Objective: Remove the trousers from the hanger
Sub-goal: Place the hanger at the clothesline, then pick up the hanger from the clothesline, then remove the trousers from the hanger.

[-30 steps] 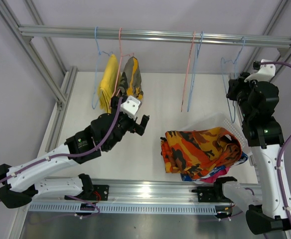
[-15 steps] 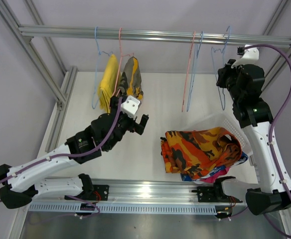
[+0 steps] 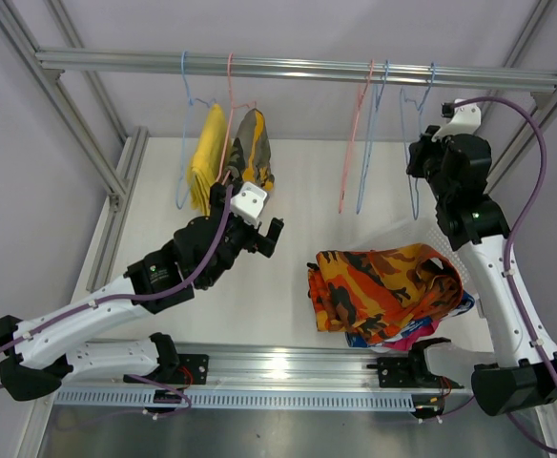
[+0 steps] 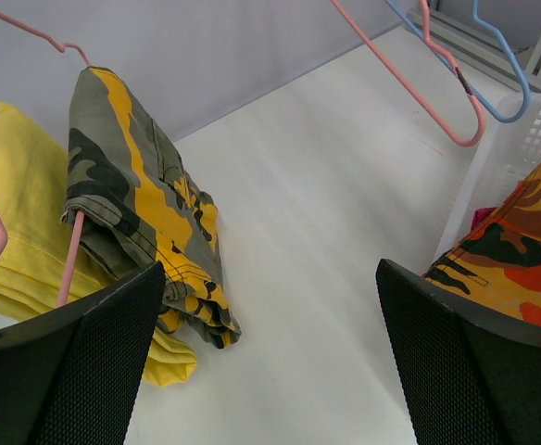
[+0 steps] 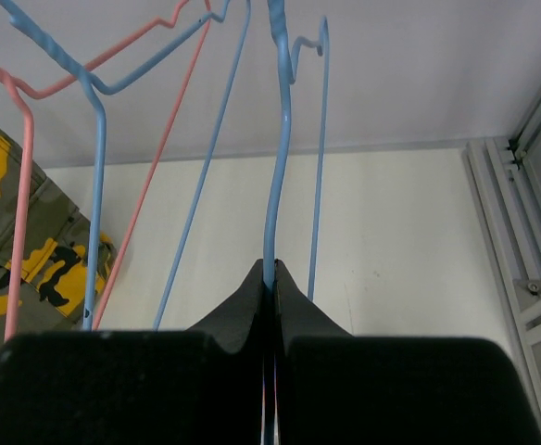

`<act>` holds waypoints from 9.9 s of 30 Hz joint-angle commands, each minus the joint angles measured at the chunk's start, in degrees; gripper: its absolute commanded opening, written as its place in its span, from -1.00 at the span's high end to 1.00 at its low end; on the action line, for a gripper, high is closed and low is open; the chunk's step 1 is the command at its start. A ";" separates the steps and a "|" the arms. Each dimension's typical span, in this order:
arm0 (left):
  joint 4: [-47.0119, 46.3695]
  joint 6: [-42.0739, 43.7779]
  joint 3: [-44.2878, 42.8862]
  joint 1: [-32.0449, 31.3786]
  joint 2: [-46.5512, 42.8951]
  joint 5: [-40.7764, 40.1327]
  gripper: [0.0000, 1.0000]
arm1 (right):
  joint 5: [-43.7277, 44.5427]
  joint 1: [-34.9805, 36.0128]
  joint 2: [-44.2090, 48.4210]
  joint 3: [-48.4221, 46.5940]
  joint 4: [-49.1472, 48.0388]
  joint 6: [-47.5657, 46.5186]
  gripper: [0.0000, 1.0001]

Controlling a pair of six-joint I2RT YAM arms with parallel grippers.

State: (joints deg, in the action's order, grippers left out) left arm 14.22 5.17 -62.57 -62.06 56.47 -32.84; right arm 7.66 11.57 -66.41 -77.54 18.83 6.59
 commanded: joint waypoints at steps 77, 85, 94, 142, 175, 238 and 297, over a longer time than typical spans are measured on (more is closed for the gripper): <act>4.50 -7.98 -20.32 25.04 6.46 17.37 -0.99 | 40.68 29.73 16.84 -6.49 22.30 -12.30 -0.75; 5.03 -13.69 -20.49 32.44 10.06 29.40 -0.99 | 38.49 29.91 19.39 -3.50 20.46 -12.57 -0.77; 4.50 -16.42 -22.95 34.46 14.81 38.73 -0.95 | 37.60 30.17 19.74 -1.83 19.67 -12.57 -0.79; -42.69 -69.15 -22.06 47.30 20.35 77.67 0.99 | 31.36 30.26 18.25 -6.91 28.63 -5.18 -0.85; -10.79 -46.66 -15.76 39.66 -3.46 47.71 0.99 | 34.35 56.27 -5.30 -26.36 19.06 -11.61 -0.99; -8.24 -35.76 12.47 18.38 -18.24 11.04 0.99 | 10.97 51.53 -29.12 -5.52 -13.21 1.85 -0.91; -8.42 -34.44 12.47 18.47 -17.62 11.22 0.99 | 17.82 47.40 -17.79 0.37 -20.68 5.37 1.00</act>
State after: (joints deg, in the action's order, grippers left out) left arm 11.64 -30.79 -48.73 -43.29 39.42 -21.74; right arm 20.99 59.48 -89.19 -73.06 -0.36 12.80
